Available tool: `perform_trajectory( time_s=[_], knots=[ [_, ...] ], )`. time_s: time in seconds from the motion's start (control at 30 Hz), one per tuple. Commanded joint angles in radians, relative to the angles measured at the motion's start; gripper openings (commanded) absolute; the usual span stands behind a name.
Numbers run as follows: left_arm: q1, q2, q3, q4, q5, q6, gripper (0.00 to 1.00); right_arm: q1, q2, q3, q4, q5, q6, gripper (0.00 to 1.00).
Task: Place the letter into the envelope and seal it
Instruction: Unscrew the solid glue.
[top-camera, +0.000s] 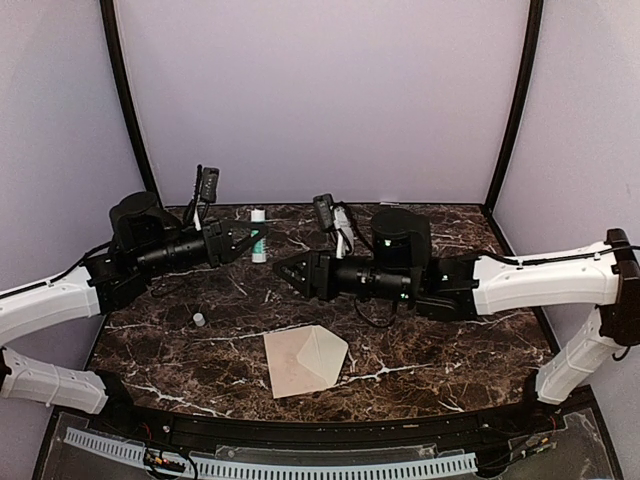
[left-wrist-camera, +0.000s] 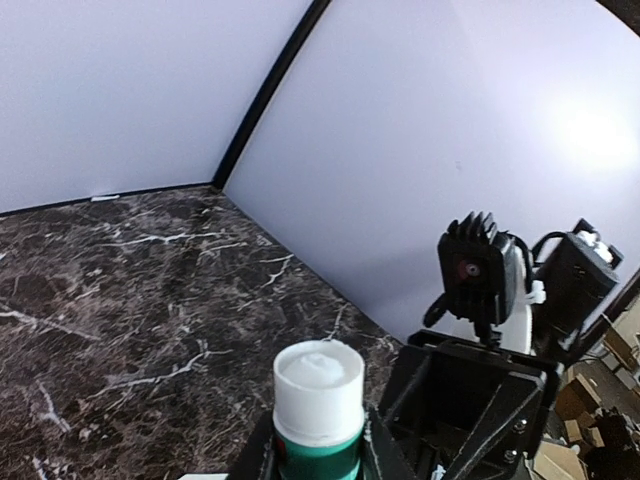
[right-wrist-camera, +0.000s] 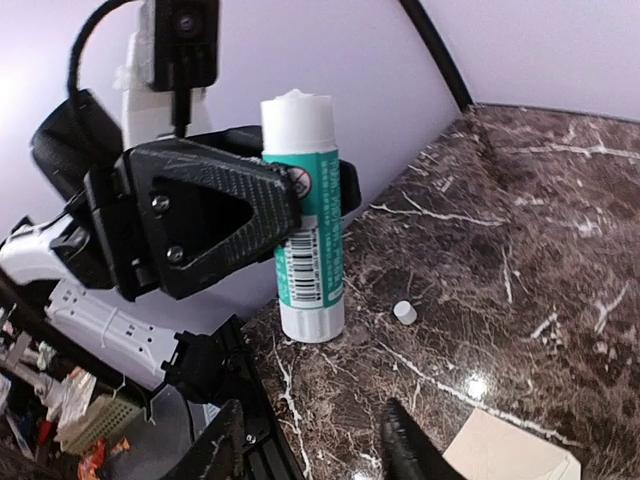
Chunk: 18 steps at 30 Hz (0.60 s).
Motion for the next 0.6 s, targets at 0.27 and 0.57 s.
perform_trajectory(
  time_s=[0.27,0.57],
  knots=[
    [0.001,0.046,0.025,-0.134,-0.154,0.013,0.00,0.045,0.202,0.273,-0.297,0.281,0.050,0.39],
    [0.001,0.055,0.028,-0.131,-0.140,0.009,0.00,0.045,0.290,0.373,-0.300,0.234,0.055,0.43]
  ],
)
